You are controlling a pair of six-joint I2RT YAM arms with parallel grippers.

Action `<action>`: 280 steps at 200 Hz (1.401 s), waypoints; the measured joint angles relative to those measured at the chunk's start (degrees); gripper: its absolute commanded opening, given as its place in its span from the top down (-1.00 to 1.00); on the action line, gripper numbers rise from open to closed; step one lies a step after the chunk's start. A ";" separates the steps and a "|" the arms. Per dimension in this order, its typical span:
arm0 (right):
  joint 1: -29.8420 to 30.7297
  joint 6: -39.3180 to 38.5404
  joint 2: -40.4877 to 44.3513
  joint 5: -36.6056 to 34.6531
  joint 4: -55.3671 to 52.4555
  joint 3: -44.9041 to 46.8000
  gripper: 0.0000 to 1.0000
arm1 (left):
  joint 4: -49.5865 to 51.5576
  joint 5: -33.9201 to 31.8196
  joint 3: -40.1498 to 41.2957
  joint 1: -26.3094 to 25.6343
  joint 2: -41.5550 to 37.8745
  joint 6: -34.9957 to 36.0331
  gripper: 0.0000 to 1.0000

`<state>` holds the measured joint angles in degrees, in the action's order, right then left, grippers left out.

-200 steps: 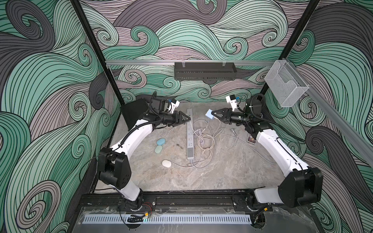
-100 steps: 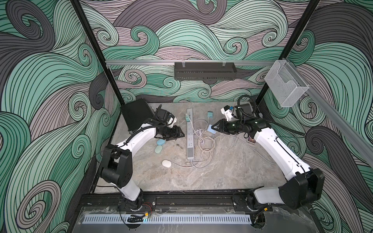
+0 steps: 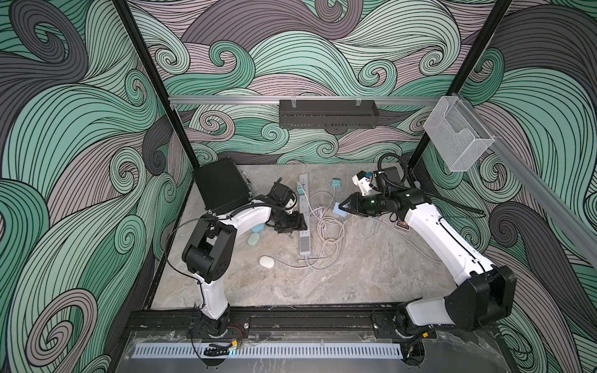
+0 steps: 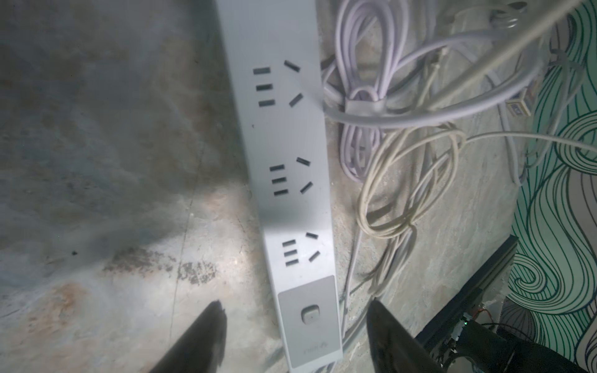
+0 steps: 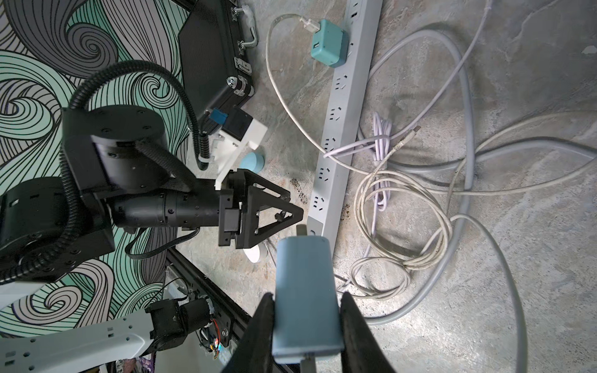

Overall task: Charge the bluetooth headset
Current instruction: Adjust the socket at the center of the board.

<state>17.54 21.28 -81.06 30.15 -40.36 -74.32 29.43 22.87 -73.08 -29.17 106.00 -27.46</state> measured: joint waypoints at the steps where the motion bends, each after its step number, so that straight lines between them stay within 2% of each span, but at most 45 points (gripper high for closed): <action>1: 0.00 -0.02 0.00 0.02 0.00 0.00 0.85 | -0.04 -0.04 0.00 0.00 0.07 -0.02 -0.38; 56: -0.42 -0.72 -1.40 1.36 -0.07 0.22 0.85 | -3.43 -1.22 -1.16 -1.55 3.63 -2.03 -0.37; 112: -0.52 -0.98 -1.60 1.95 -0.20 0.48 0.85 | -5.97 -1.81 -3.28 -2.67 7.67 -4.44 -0.23; 158: -0.61 -0.94 -1.60 2.19 -0.20 0.48 0.86 | -5.33 -4.70 -5.14 -3.02 9.31 -5.18 -0.02; 180: -0.74 -0.94 -1.60 2.25 -0.20 0.48 0.86 | -4.68 -6.91 -5.44 -3.34 9.27 -5.90 0.33; 204: -0.74 -0.94 -1.60 2.23 -0.20 0.48 0.86 | -5.35 -9.77 -4.15 -3.63 7.98 -7.08 0.52; 234: -0.74 -0.94 -1.60 2.14 -0.20 0.59 0.88 | -4.39 -13.18 -1.14 -3.65 4.28 -8.17 0.66; 280: -0.37 -1.01 -1.57 0.50 -0.48 0.87 0.89 | -3.26 -15.28 -0.72 -3.65 2.49 -9.22 0.67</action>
<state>17.17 20.27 -82.63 30.65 -40.84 -73.45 26.17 7.60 -73.80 -32.82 108.49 -36.69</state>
